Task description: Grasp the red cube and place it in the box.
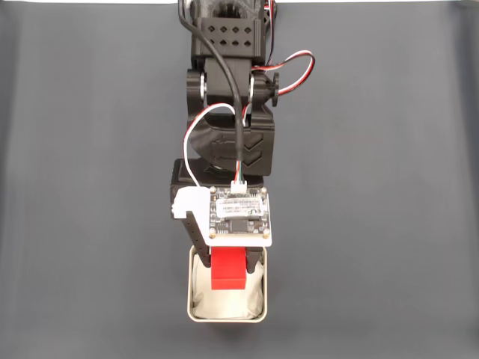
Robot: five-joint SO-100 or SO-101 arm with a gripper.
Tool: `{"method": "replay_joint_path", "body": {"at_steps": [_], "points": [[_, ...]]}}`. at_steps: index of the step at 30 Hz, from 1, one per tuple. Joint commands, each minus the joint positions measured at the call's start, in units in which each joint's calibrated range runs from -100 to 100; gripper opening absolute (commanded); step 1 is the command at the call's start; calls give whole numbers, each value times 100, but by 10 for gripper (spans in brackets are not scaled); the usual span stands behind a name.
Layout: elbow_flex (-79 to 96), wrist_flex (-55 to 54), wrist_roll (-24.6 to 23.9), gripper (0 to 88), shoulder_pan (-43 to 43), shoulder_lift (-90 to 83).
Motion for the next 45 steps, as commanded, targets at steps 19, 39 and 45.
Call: {"method": "replay_joint_path", "body": {"at_steps": [19,39,45], "points": [[-231,-251,-49,89,-20,144],[-149,-653,-259,291,1,162],[-31,-784,-264,411,30,110]]}}
